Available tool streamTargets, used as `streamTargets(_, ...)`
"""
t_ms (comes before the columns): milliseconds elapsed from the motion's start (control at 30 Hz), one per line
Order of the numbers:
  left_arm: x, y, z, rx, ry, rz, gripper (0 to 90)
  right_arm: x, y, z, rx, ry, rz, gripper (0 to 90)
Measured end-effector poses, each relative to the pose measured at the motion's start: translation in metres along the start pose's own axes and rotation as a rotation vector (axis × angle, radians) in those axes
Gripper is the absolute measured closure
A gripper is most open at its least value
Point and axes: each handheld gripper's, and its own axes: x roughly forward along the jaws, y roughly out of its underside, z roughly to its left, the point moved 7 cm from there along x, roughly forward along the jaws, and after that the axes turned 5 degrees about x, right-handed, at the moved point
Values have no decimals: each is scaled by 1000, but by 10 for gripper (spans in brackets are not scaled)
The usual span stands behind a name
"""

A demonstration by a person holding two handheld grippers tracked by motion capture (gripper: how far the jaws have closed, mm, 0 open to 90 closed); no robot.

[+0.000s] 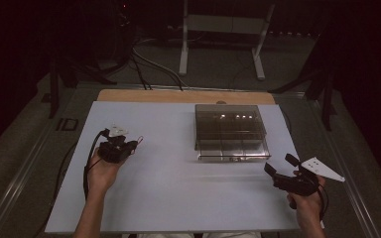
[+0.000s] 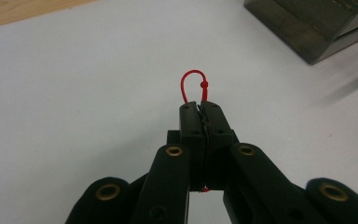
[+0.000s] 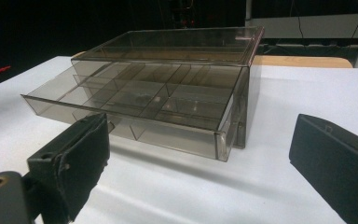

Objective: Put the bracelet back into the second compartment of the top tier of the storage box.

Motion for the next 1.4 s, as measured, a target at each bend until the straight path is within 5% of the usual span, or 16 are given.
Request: streamTargets(1400,11,-36,-33,25,79,-66,900,0,0,-1,-1,-1,0,50)
